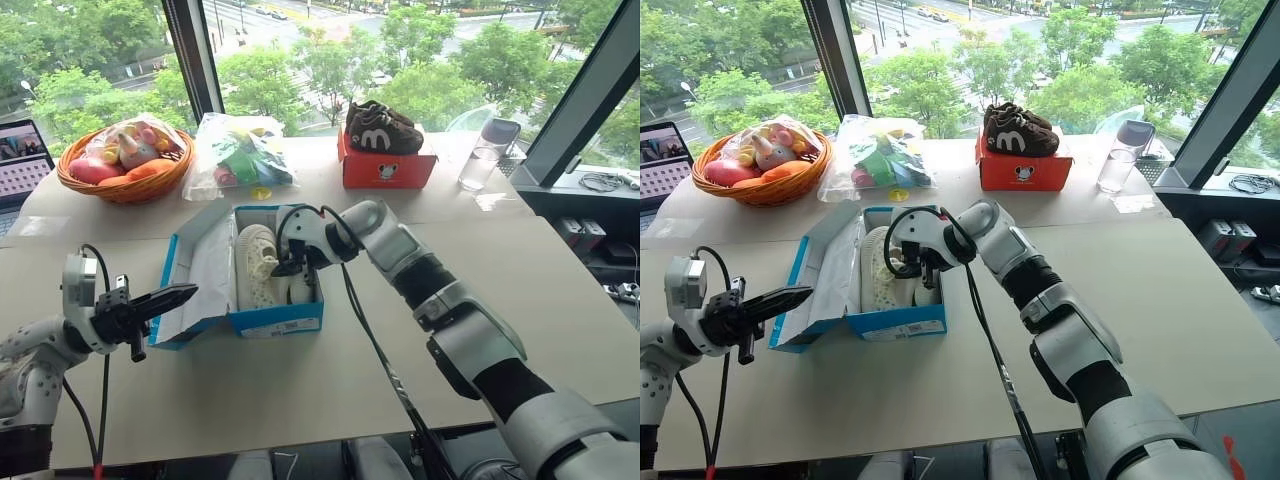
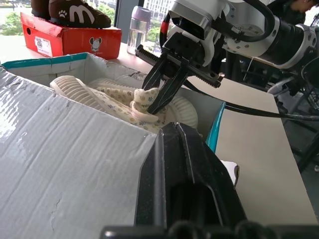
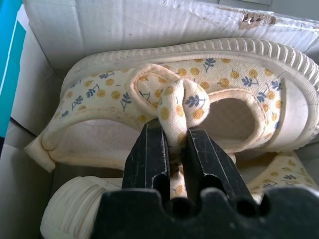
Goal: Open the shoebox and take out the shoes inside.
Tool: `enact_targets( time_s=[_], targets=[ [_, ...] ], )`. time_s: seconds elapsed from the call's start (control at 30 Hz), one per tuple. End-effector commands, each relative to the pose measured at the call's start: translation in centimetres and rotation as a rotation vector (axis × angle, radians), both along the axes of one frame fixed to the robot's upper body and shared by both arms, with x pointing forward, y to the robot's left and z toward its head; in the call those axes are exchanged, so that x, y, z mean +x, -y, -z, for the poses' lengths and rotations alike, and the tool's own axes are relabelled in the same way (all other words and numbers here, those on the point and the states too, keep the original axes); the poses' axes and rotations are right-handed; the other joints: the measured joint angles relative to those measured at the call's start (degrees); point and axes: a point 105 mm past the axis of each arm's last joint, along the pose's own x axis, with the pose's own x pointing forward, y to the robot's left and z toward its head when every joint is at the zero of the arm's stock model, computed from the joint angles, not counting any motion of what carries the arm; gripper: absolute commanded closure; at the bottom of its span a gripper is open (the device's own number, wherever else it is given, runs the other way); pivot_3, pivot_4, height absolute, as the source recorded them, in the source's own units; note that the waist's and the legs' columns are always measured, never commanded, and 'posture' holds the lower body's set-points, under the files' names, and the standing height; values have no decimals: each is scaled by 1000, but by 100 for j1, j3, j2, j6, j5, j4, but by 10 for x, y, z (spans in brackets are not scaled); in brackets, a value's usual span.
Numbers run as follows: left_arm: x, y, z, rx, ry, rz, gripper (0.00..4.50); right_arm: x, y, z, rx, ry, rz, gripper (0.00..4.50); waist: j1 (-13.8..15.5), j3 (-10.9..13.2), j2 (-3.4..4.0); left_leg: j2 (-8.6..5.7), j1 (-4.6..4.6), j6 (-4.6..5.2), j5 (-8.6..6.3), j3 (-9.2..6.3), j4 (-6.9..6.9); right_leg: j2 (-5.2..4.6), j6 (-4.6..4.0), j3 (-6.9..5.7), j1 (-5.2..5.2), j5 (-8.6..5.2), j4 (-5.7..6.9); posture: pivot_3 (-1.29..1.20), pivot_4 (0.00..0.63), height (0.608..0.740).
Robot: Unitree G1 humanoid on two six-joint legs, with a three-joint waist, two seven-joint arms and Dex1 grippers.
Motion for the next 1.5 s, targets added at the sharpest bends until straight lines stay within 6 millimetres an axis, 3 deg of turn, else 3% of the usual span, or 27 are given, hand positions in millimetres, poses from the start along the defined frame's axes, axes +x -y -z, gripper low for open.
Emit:
enact_targets(
  time_s=[0.03,0.13,0.4,0.7,0.8,0.93,1.03,1.17,1.4,1.5],
  targets=[
    [-1,4,-8,23,32,16,4500,-11,-12,-26,92,21,-54,4491,-2,1,0,0,-6,0,0,0,0,0,0,0,-6,0,0,0,150,740],
    [-1,4,-7,25,29,18,4500,-13,-15,-38,139,19,-49,4491,1,1,-1,0,-43,0,0,0,1,0,0,1,-46,1,9,0,150,740],
    [-4,6,-8,31,27,26,4500,-8,-9,-100,350,4,4,4491,16,11,-1,-2,-65,0,0,-1,0,-1,-1,0,-60,2,4,0,150,740],
    [-3,7,-9,30,24,24,4500,-5,1,-122,430,-15,45,4491,22,15,-1,-2,-64,0,0,-1,0,-1,0,0,-61,1,4,0,150,740],
    [-4,8,-9,29,28,23,4500,-5,23,-139,465,18,79,4491,31,25,-2,-2,-68,0,0,-1,0,-1,0,0,-63,1,4,0,150,740],
    [-5,8,-10,27,38,16,4500,4,69,-150,475,75,212,4491,91,27,-2,-5,-83,0,0,-4,0,-6,2,-3,-67,0,-3,0,150,740],
    [-6,8,-11,22,45,6,4500,15,106,-149,447,128,362,4491,123,27,-3,-9,-84,0,0,-1,0,-13,3,-4,-63,1,-15,0,150,740],
    [-6,8,-11,17,44,-2,4500,29,154,-121,260,246,569,4491,136,29,0,-9,-86,0,0,3,-1,-13,9,-3,-63,3,-29,0,150,740],
    [-6,8,-8,16,34,0,4500,37,203,-63,-91,362,754,4491,56,33,6,-9,-86,0,0,10,-4,-13,10,5,-66,4,-33,0,150,740],
    [-5,8,-7,16,29,5,4500,39,212,-46,-207,397,767,4491,41,35,7,-10,-87,0,0,11,-1,-13,13,7,-66,5,-33,0,150,740]
  ],
)
